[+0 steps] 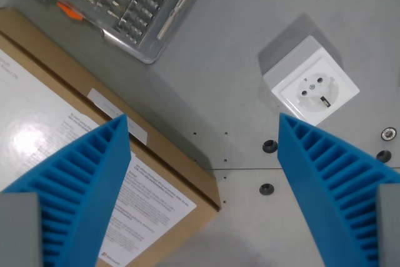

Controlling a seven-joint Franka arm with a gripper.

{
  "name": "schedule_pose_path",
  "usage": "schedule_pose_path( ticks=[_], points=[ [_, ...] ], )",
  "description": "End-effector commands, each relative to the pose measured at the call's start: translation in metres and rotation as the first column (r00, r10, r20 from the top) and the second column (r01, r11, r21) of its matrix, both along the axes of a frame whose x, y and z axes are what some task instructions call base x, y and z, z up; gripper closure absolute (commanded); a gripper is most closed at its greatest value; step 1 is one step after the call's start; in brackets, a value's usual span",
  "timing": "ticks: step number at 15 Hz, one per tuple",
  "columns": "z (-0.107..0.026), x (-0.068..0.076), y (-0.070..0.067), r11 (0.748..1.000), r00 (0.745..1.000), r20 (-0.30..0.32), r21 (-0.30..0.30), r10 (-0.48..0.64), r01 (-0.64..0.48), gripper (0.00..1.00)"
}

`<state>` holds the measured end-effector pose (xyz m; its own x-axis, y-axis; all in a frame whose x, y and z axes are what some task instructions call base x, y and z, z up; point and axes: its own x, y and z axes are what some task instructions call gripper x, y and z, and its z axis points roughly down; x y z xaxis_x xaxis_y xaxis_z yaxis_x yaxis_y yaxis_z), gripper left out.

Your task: Move above the white socket

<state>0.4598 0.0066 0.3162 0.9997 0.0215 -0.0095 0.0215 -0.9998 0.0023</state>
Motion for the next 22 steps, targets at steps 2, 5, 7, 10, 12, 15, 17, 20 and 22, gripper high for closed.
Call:
schedule_pose_path(
  ticks=[2,5,7,10,12,15,17,20,22],
  points=[
    [0.003,0.000,0.000,1.000,1.000,0.006,0.000,0.001,-0.001,0.00],
    [0.003,0.000,0.000,1.000,1.000,0.006,0.001,0.008,-0.008,0.00],
    [0.002,0.000,-0.001,1.000,1.000,0.007,0.001,0.019,-0.019,0.00],
    [0.000,-0.001,-0.002,0.999,0.999,0.010,0.003,0.044,-0.044,0.00],
    [-0.001,-0.001,-0.004,0.998,0.998,0.015,0.004,0.067,-0.067,0.00],
    [-0.005,-0.002,-0.007,0.995,0.994,0.026,0.006,0.103,-0.103,0.00],
    [-0.009,-0.003,-0.011,0.991,0.990,0.038,0.008,0.134,-0.134,0.00],
    [-0.016,-0.004,-0.016,0.983,0.982,0.058,0.009,0.180,-0.181,0.00],
    [-0.022,-0.005,-0.020,0.977,0.974,0.070,0.008,0.214,-0.215,0.00]
  ],
)
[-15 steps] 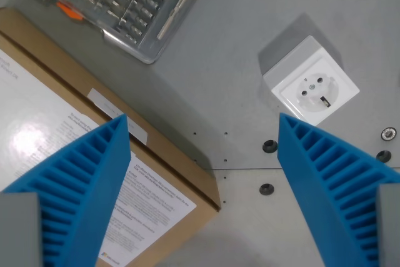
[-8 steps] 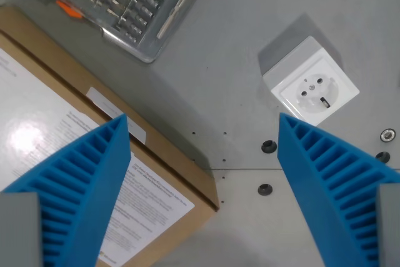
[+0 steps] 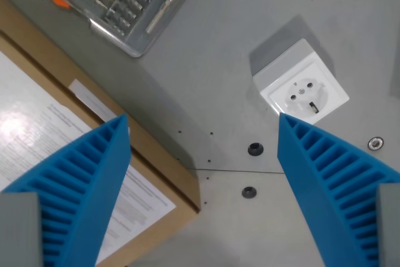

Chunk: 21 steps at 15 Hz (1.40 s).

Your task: Move above the white socket

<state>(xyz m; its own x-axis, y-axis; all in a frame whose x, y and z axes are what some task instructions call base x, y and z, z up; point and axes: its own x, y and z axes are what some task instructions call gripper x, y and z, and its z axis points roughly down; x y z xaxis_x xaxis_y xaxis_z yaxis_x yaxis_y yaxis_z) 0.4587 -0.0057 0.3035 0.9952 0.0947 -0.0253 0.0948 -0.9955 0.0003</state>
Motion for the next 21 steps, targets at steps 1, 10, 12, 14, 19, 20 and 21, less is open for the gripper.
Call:
schedule_pose_path(
  ticks=[1,10,12,14,19,20,21],
  points=[
    [-0.013,-0.005,-0.010,0.987,0.983,0.093,0.011,0.161,-0.163,0.00],
    [-0.040,-0.014,-0.033,0.939,0.933,0.117,-0.006,0.341,-0.343,0.00],
    [-0.046,-0.015,-0.038,0.928,0.921,0.117,-0.007,0.371,-0.372,0.00],
    [-0.053,-0.017,-0.044,0.916,0.909,0.120,-0.008,0.398,-0.400,0.00],
    [-0.072,-0.020,-0.059,0.874,0.867,0.127,-0.006,0.482,-0.486,0.00],
    [-0.076,-0.021,-0.062,0.864,0.857,0.127,-0.005,0.500,-0.503,0.00],
    [-0.080,-0.022,-0.064,0.856,0.848,0.131,-0.003,0.513,-0.518,0.00]
  ],
)
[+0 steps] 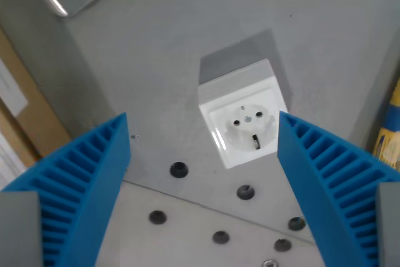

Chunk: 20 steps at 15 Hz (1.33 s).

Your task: Move above the white socket

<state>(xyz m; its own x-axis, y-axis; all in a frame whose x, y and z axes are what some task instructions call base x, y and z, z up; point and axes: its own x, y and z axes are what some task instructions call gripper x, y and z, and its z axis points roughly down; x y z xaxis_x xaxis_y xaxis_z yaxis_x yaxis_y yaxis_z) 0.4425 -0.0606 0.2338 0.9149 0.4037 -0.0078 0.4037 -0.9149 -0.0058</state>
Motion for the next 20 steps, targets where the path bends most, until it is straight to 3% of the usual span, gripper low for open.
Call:
schedule_pose_path(
  ticks=[1,14,20],
  points=[
    [-0.014,-0.006,-0.013,0.971,0.966,0.116,0.027,0.231,-0.236,0.00],
    [-0.049,-0.021,-0.040,0.936,0.929,0.152,0.043,0.338,-0.348,0.00],
    [-0.060,-0.025,-0.048,0.933,0.926,0.159,0.050,0.344,-0.355,0.00]
  ],
)
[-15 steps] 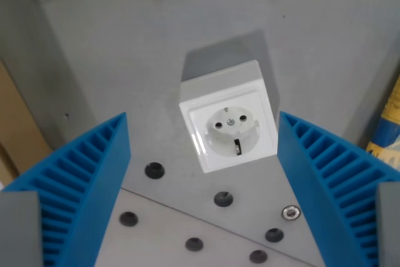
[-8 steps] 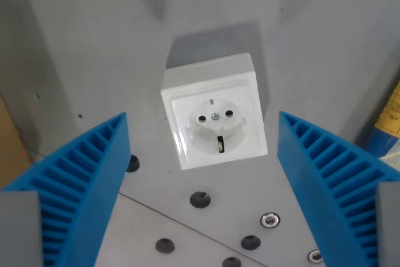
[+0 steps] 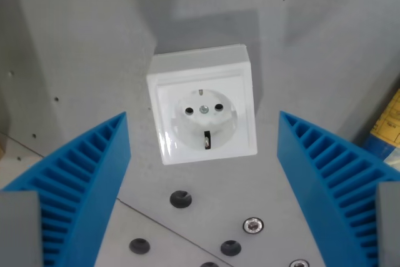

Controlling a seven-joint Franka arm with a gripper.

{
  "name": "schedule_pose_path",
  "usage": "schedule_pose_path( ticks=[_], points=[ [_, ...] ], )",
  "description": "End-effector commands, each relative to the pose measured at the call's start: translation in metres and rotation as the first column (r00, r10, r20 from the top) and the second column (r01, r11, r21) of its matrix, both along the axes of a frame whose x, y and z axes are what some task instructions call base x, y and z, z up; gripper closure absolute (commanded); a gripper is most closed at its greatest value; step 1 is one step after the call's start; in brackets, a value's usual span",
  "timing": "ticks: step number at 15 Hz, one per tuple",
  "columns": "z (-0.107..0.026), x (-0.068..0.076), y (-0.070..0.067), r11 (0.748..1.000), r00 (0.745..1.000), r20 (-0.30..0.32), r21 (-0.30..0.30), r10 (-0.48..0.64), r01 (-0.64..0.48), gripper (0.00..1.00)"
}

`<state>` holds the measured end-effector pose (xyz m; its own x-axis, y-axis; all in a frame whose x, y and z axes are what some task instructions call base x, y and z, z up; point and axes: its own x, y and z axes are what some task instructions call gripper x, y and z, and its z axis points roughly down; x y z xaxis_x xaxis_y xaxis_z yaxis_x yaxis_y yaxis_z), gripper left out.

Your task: Move above the white socket

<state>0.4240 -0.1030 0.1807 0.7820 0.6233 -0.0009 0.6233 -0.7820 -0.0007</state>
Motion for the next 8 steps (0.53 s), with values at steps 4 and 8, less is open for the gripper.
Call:
schedule_pose_path(
  ticks=[4,8],
  points=[
    [-0.0098,-0.0090,-0.0088,0.991,0.986,0.140,0.090,0.085,-0.099,0.00],
    [-0.0107,-0.0118,-0.0099,0.992,0.986,0.148,0.088,0.074,-0.088,0.00]
  ],
)
